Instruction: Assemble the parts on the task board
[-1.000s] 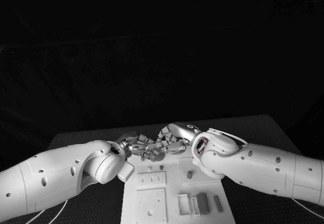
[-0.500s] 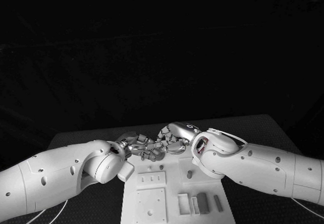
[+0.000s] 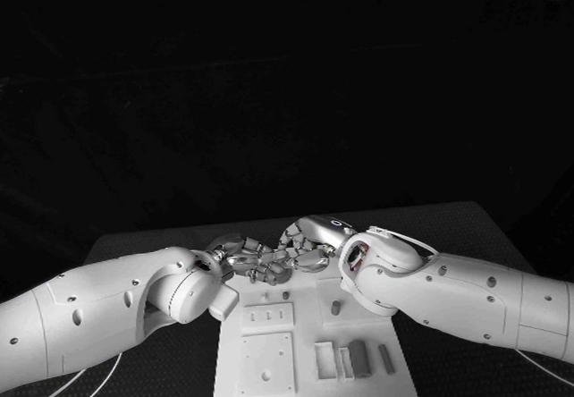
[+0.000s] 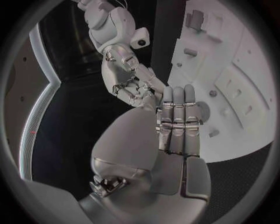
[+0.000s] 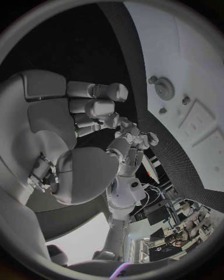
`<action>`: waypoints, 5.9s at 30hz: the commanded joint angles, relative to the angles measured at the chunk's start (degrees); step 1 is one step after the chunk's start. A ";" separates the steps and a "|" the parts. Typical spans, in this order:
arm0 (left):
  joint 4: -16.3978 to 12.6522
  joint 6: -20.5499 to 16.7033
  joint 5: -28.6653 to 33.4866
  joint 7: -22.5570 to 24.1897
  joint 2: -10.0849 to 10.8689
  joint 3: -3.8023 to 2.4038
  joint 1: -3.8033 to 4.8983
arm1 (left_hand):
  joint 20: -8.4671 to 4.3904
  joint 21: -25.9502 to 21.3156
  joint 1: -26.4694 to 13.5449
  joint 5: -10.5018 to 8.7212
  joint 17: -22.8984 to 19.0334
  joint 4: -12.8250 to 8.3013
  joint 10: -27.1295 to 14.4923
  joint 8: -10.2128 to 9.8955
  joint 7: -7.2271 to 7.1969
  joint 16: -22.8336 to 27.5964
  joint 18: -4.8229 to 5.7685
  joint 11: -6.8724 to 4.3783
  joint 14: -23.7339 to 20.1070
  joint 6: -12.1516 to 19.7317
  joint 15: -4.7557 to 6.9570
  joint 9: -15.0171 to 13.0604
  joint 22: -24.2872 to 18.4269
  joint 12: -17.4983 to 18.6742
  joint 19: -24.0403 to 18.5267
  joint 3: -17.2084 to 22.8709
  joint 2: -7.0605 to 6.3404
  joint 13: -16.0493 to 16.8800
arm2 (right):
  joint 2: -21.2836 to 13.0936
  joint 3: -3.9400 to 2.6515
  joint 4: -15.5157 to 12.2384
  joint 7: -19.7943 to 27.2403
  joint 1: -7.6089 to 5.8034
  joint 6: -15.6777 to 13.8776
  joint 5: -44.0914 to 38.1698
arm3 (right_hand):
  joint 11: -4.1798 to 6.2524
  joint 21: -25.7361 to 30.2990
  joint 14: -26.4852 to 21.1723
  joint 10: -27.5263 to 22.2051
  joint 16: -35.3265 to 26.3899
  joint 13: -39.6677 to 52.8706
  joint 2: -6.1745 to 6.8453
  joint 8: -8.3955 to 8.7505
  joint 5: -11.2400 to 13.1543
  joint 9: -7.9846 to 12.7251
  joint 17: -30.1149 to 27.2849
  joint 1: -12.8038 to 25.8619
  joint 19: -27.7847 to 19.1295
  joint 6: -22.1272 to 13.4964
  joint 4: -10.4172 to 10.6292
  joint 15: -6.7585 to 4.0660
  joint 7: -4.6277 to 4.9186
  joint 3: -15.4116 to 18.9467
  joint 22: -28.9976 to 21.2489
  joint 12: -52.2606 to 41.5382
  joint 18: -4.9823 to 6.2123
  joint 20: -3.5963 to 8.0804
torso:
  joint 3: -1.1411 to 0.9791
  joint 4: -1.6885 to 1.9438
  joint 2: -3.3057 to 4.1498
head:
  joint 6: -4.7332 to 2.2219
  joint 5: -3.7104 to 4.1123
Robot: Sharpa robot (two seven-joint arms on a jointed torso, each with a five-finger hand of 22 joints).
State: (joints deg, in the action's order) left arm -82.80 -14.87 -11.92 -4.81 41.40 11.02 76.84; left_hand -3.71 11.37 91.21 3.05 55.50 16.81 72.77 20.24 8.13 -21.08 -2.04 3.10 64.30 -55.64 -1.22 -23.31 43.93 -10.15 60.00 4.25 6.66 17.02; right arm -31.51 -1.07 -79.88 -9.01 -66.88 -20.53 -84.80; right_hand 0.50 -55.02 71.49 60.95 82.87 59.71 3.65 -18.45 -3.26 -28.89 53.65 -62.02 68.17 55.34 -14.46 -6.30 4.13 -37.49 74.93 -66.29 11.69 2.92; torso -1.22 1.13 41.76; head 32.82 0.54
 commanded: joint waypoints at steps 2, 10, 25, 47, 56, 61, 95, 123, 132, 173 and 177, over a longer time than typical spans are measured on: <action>-0.12 -0.80 2.07 0.76 -0.10 -0.20 0.20 | -0.52 0.21 -0.68 0.50 0.21 -0.60 0.59 0.93 -2.30 -0.38 0.45 0.02 0.39 -2.77 -0.02 -1.62 0.19 -0.29 0.02 1.06 -0.21 0.27 | 0.30 0.21 0.04 0.58 0.25 1.55 -0.02 | 0.11 0.21 -0.06 0.38 -0.34 -0.06 0.19 -0.14 -0.24 -2.40 -0.09 -0.41 0.26 1.96 0.28 -0.42 1.63 0.11 0.75 -0.08 3.31 0.34 | -0.01 0.01 -0.01 | 0.05 0.03; -0.16 -0.89 2.19 0.46 -0.08 -0.20 0.20 | -0.87 0.47 -1.38 1.39 0.85 -0.70 1.25 1.13 -2.53 -1.13 0.61 -0.35 0.77 -3.49 0.32 -2.18 0.80 -0.66 0.21 1.74 -0.67 1.17 | 0.42 0.30 0.68 0.62 0.36 1.38 -0.02 | 0.09 0.29 -0.24 0.33 -0.48 -0.11 0.44 -0.04 -0.24 -2.42 -0.41 -0.31 0.23 1.84 0.29 -0.41 1.65 0.14 0.73 -0.01 3.31 0.34 | 0.01 0.04 0.01 | 0.18 0.04; 0.15 -1.16 1.31 -0.08 0.09 -0.20 0.20 | -1.43 0.88 -2.36 4.27 2.01 -1.31 2.03 1.37 -2.92 -2.31 0.90 -0.87 1.27 -4.48 0.84 -3.36 1.96 -1.16 0.34 2.95 -1.58 2.93 | 0.12 0.42 1.21 1.74 0.39 1.01 1.79 | -0.33 0.64 -0.74 -0.35 -0.91 -0.34 2.98 1.11 -0.20 -2.02 -0.64 0.58 -0.17 -0.08 0.25 -0.12 2.05 0.69 0.68 0.54 3.31 0.17 | 0.00 -0.02 -0.01 | 0.33 -0.02; 0.87 1.46 -14.75 -8.96 0.58 -0.19 0.20 | -1.80 1.34 -3.19 5.11 2.68 -1.98 2.61 1.51 -3.18 -3.02 0.99 -1.23 1.81 -5.00 1.19 -4.23 2.80 -1.55 0.73 3.68 -2.11 4.11 | -5.59 0.38 2.41 3.56 0.36 -3.08 3.31 | -4.08 2.22 -3.47 -4.26 -1.38 -0.96 6.31 6.26 -0.21 0.36 -0.37 3.56 -2.21 -9.80 -0.30 3.61 5.98 6.87 0.52 1.78 3.31 -0.88 | -0.09 -0.04 -0.03 | 0.79 -0.39; 0.62 4.38 -23.83 -15.90 -0.07 -0.16 0.20 | -2.71 3.02 -5.98 5.35 3.86 -2.94 3.60 2.67 -4.04 -5.85 0.98 -2.14 2.69 -6.32 2.08 -6.30 5.20 -3.59 1.67 4.71 -2.44 6.54 | -7.72 -0.59 2.38 3.83 -0.42 -4.24 4.90 | -3.99 2.24 -3.43 -4.13 -1.31 -1.08 5.96 6.10 -0.21 0.36 -0.37 3.25 -2.12 -9.57 -0.31 3.52 5.89 7.05 0.55 1.67 3.31 -0.89 | -0.08 -0.01 -0.01 | 1.21 -0.39; 0.29 5.86 -28.18 -18.82 -0.68 -0.09 0.20 | -3.09 3.81 -7.89 5.32 4.14 -4.02 3.63 3.38 -4.39 -7.48 0.97 -2.52 2.78 -6.64 2.44 -7.50 6.61 -4.88 1.84 5.81 -2.65 7.97 | -7.98 -1.41 2.48 3.86 -0.82 -4.18 5.98 | -3.96 2.25 -3.42 -4.11 -1.30 -1.14 5.89 6.05 -0.21 0.36 -0.38 3.13 -2.10 -9.49 -0.35 3.49 5.85 7.12 0.56 1.65 3.31 -0.89 | -0.02 0.06 -0.04 | 1.55 -0.36; 4.01 8.65 -39.83 -24.69 -5.30 2.61 -0.59 | -3.32 4.58 -43.07 7.80 -0.12 -33.29 2.53 2.83 -4.44 -13.42 1.25 -2.64 1.56 -7.27 2.60 -11.42 12.37 -7.60 2.49 32.01 -0.85 11.42 | -8.01 -2.77 2.49 3.67 -1.23 -3.53 7.86 | -3.92 2.33 -3.45 -4.09 -1.31 -1.32 5.61 6.00 -0.21 0.41 -0.41 2.93 -2.11 -9.44 -0.43 3.45 5.82 7.38 0.59 1.65 3.31 -0.92 | 0.08 -0.01 0.11 | 3.44 0.17; 4.74 9.27 -47.58 -25.39 -6.58 2.61 -2.08 | -3.39 4.73 -43.73 7.38 -0.14 -33.11 2.80 3.02 -4.56 -13.74 1.22 -2.76 1.76 -7.54 2.66 -11.62 12.63 -7.81 2.71 32.06 -0.81 11.55 | -8.16 -2.78 2.25 3.42 -1.23 -2.81 7.97 | -3.92 2.42 -3.50 -4.09 -1.32 -1.50 5.44 6.01 -0.21 0.50 -0.44 2.97 -2.14 -9.48 -0.37 3.44 5.82 7.72 0.61 1.63 3.31 -0.98 | 0.00 -0.08 0.13 | 4.06 0.31; 5.10 9.28 -48.85 -25.38 -6.92 2.60 -2.47 | -3.54 4.94 -44.66 7.15 -0.19 -33.07 3.12 3.26 -4.79 -14.28 1.14 -2.96 1.98 -7.90 2.83 -11.92 13.08 -8.12 3.02 32.33 -0.82 11.76 | -8.18 -2.78 2.13 3.37 -1.23 -2.73 7.97 | -3.92 2.45 -3.51 -4.10 -1.32 -1.54 5.43 6.00 -0.21 0.52 -0.45 2.95 -2.15 -9.49 -0.38 3.44 5.82 7.78 0.61 1.63 3.31 -0.99 | 0.00 -0.09 0.13 | 4.14 0.35; 5.08 9.53 -51.45 -25.51 -7.86 2.59 -3.75 | -4.08 5.72 -46.71 8.55 -0.22 -33.11 4.26 4.29 -5.53 -16.26 0.98 -3.64 2.85 -9.14 3.41 -12.93 14.71 -9.33 4.11 32.98 -0.59 12.55 | -8.24 -2.78 2.05 3.22 -1.23 -2.22 7.97 | -3.93 2.57 -3.58 -4.12 -1.34 -1.73 5.38 6.00 -0.22 0.63 -0.49 2.98 -2.18 -9.52 -0.23 3.46 5.83 8.04 0.63 1.59 3.31 -1.04 | -0.02 -0.06 0.09 | 4.32 0.41; 5.05 9.34 -52.47 -25.50 -7.88 2.59 -3.80 | -4.15 5.84 -46.95 8.65 -0.20 -33.08 4.43 4.45 -5.63 -16.51 0.96 -3.73 2.96 -9.30 3.48 -13.05 14.92 -9.51 4.25 32.98 -0.53 12.66 | -8.28 -2.78 2.01 3.21 -1.23 -2.16 7.97 | -3.93 2.59 -3.59 -4.13 -1.34 -1.76 5.37 6.00 -0.22 0.64 -0.49 2.98 -2.19 -9.51 -0.21 3.46 5.83 8.07 0.63 1.59 3.31 -1.05 | 0.00 -0.01 0.08 | 4.28 0.41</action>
State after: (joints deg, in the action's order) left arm -77.54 -6.13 -63.26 -30.35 33.69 13.62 73.11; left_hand -7.87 16.92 44.39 11.50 55.37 -16.27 77.07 24.35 7.07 -37.45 -0.84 -0.25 66.95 -59.96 2.05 -36.33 58.80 -19.29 63.81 37.00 5.52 29.63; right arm -39.77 -3.82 -77.75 -5.93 -68.09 -23.36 -76.91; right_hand -3.48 -52.69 68.27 56.93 81.38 58.02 9.64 -12.18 -3.55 -28.32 53.15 -58.98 65.72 46.45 -14.77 -2.87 8.99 -29.73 74.93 -64.51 11.77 1.72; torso -1.24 1.06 41.85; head 37.14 0.93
